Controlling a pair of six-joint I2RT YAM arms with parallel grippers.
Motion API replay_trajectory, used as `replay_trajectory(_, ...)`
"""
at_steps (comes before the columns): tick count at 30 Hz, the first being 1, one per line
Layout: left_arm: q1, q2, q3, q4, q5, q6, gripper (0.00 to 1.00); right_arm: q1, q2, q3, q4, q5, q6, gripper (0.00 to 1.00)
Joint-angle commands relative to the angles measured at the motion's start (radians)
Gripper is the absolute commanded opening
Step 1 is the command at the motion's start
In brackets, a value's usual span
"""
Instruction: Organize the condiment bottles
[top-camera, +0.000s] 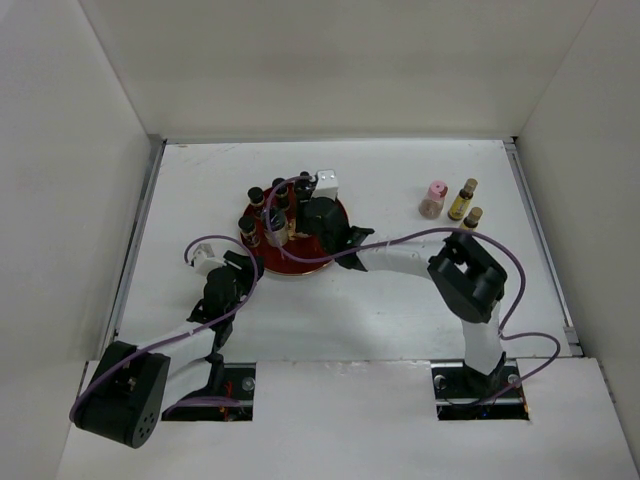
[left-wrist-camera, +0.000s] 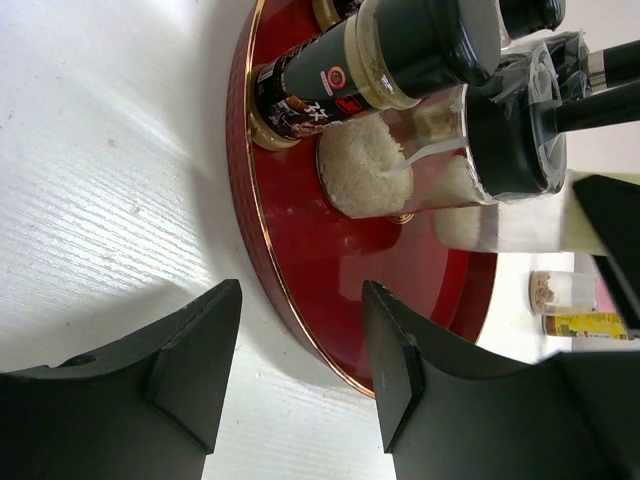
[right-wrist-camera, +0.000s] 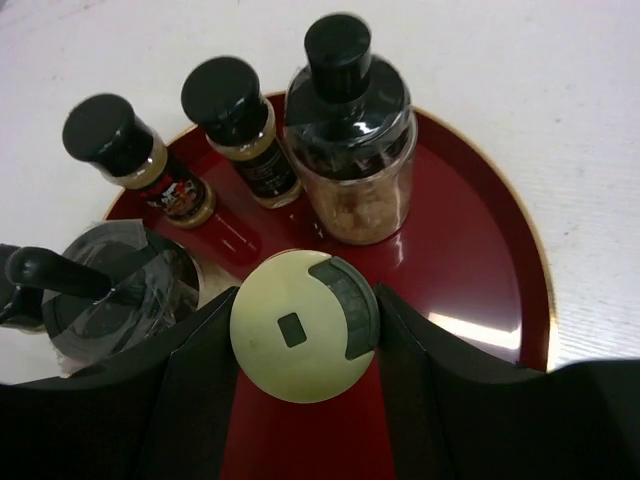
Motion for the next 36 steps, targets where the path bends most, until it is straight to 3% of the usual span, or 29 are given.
replay_trajectory(1, 0.007, 0.005, -0.003, 0.055, 0.013, 0.004, 0.5, 0.0, 0.029, 0.069, 0.063, -0.007, 0.01, 0.47)
replay_trajectory(4, 0.007, 0.001, -0.001, 0.055, 0.011, 0.002, 0.5, 0.0, 0.058, 0.083, 0.055, -0.006, 0.016, 0.51)
replay_trajectory(9, 0.009, 0.018, 0.002, 0.056, 0.017, 0.001, 0.5, 0.0, 0.078, 0.083, 0.06, 0.0, 0.021, 0.71)
replay_trajectory(13, 0.009, 0.007, 0.0, 0.058, 0.01, 0.004, 0.5, 0.0, 0.058, 0.075, 0.055, -0.009, 0.029, 0.82)
replay_trajectory(25, 0.01, 0.005, 0.0, 0.058, 0.022, 0.001, 0.5, -0.056, -0.273, -0.104, 0.086, -0.104, -0.033, 0.91)
replay_trajectory(30, 0.01, 0.011, 0.0, 0.058, 0.025, 0.001, 0.5, -0.196, -0.397, -0.224, 0.096, -0.116, -0.03, 0.81)
replay_trajectory(35, 0.001, 0.005, 0.002, 0.058, 0.016, 0.004, 0.5, -0.364, -0.413, -0.285, 0.043, -0.003, -0.024, 0.37)
replay_trajectory(36, 0.001, 0.013, 0.002, 0.058, 0.019, 0.002, 0.5, -0.404, -0.398, -0.284, 0.023, 0.025, -0.022, 0.33)
